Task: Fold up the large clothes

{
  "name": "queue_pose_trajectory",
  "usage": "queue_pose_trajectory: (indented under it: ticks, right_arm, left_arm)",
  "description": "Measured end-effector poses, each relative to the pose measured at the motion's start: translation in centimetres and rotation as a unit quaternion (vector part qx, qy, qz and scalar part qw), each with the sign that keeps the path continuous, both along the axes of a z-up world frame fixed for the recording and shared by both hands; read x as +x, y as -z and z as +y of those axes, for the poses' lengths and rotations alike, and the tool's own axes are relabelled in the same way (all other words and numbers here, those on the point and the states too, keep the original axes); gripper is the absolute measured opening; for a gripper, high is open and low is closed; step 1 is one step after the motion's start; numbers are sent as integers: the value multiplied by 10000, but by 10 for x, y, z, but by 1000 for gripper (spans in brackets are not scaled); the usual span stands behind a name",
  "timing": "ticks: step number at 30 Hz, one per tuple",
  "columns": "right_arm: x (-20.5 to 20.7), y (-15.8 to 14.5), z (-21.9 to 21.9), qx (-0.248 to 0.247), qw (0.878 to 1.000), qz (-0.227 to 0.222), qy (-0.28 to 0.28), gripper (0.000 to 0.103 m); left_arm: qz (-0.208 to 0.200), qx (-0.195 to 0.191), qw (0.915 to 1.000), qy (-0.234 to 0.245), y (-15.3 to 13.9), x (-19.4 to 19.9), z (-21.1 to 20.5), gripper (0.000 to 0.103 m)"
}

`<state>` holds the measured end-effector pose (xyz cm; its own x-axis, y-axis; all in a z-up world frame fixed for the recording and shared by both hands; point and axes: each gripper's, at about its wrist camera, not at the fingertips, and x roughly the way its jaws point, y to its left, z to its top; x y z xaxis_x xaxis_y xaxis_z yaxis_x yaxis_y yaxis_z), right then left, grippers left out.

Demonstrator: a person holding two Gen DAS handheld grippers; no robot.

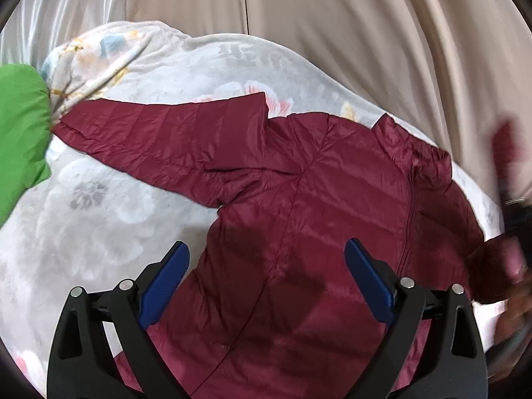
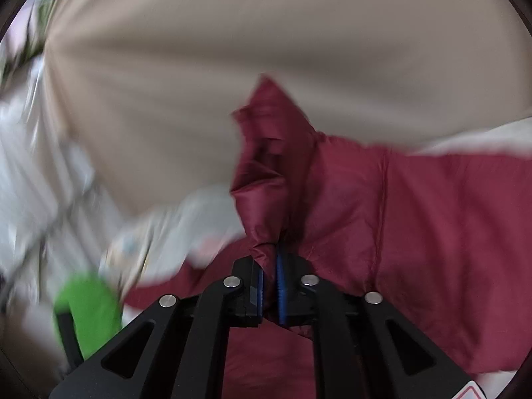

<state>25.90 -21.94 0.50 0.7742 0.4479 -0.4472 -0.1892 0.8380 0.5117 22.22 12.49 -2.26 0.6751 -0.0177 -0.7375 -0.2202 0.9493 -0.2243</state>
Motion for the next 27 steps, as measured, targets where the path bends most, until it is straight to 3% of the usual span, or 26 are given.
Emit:
queue_pose_trajectory:
  ticks: [3, 6, 7, 8, 9, 11, 15, 16, 17, 18, 19, 20, 21, 22, 23, 25, 27]
  right_arm:
    - [27, 61, 83, -495, 9949, 635, -614, 26]
    - [12, 81, 97, -570, 9936, 773, -601, 30]
    - [0, 80, 88, -504, 9952, 709, -459, 36]
    - [-13, 76, 80, -461, 9964, 647, -298, 50]
    - [-30, 74, 58, -365, 9975, 598, 52, 54]
    - [-52, 81, 19, -178, 9955, 744, 553, 54]
    - [-83, 97, -77, 205, 9761, 1281, 1746, 55]
    - [-86, 101, -101, 324, 9692, 1370, 2022, 55]
    - [-91, 106, -114, 413, 9652, 1400, 2171, 55]
    - [-89, 111, -132, 521, 9594, 1416, 2383, 55]
    - [-88, 116, -141, 545, 9553, 1453, 2516, 55]
    - [-87, 121, -148, 546, 9514, 1527, 2618, 49]
    - [-77, 127, -153, 594, 9475, 1634, 2683, 40]
    - [-71, 130, -157, 645, 9460, 1708, 2677, 17]
    - [-68, 130, -159, 686, 9464, 1736, 2634, 3]
    - [-63, 115, -155, 974, 9551, 1256, 2500, 3]
    - [-67, 91, -143, 776, 9646, 703, 2422, 2]
  left_arm:
    - [177, -403, 9990, 91, 14, 17, 6, 93]
    - [304, -933, 9951, 144, 33, 31, 9, 93]
    - [325, -1080, 9935, 159, 38, 36, 8, 93]
    - [365, -1208, 9919, 169, 44, 41, 6, 93]
    - [428, -1375, 9893, 224, 52, 48, 0, 93]
    - [546, -1594, 9853, 295, 65, 59, -11, 93]
    - [692, -1853, 9794, 397, 92, 81, -40, 90]
    - [648, -1760, 9816, 363, 93, 84, -44, 80]
    - [561, -1674, 9836, 369, 93, 87, -47, 61]
    - [460, -1608, 9849, 441, 92, 92, -51, 48]
    - [398, -1668, 9836, 557, 92, 97, -53, 18]
    - [349, -1781, 9814, 625, 92, 100, -52, 4]
    - [248, -1837, 9809, 585, 90, 102, -51, 3]
    - [16, -1701, 9841, 511, 81, 102, -51, 3]
    - [-179, -1508, 9872, 490, 72, 102, -51, 2]
    - [-413, -1297, 9897, 439, 61, 102, -50, 2]
    - [-398, -1109, 9922, 394, 63, 106, -51, 2]
